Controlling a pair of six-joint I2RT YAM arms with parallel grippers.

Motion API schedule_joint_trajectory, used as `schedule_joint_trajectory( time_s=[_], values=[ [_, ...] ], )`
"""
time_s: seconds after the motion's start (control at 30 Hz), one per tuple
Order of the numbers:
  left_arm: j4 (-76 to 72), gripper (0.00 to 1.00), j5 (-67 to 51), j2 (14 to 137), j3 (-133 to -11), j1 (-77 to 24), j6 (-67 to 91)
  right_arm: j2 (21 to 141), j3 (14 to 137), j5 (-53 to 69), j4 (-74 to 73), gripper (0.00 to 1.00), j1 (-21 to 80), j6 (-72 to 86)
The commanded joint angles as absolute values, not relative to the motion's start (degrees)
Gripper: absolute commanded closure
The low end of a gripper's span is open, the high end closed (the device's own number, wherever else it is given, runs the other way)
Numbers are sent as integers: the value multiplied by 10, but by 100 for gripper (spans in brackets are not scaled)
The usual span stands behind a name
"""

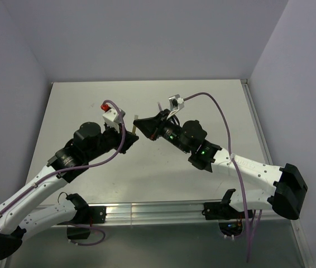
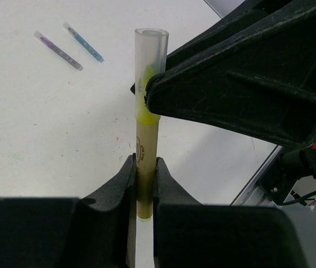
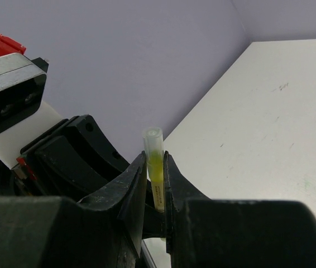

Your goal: Insert the pens into the pen caps

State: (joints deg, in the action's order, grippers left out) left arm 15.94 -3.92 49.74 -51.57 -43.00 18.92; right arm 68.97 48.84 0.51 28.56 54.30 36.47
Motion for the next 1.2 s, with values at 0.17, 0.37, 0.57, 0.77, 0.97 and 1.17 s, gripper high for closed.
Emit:
schedule_joint_trajectory(
  time_s=[0.17,0.37,0.57,0.77,0.97,1.17],
  values=[
    [-57,100,85,497,-593,-409,179,699,472,177,102,100,622,365],
    [-60,100,86,495,-594,-409,178,705,480,168,84,100,630,354],
    [-83,100,82,497,-591,-409,178,701,497,150,50,100,633,339],
    [-141,100,63,497,-574,-408,180,687,521,119,16,100,632,323],
    [-134,100,60,499,-565,-409,187,654,537,66,-32,100,629,298],
    [-140,100,-5,475,-535,-409,180,589,542,74,-56,100,573,284]
  ],
)
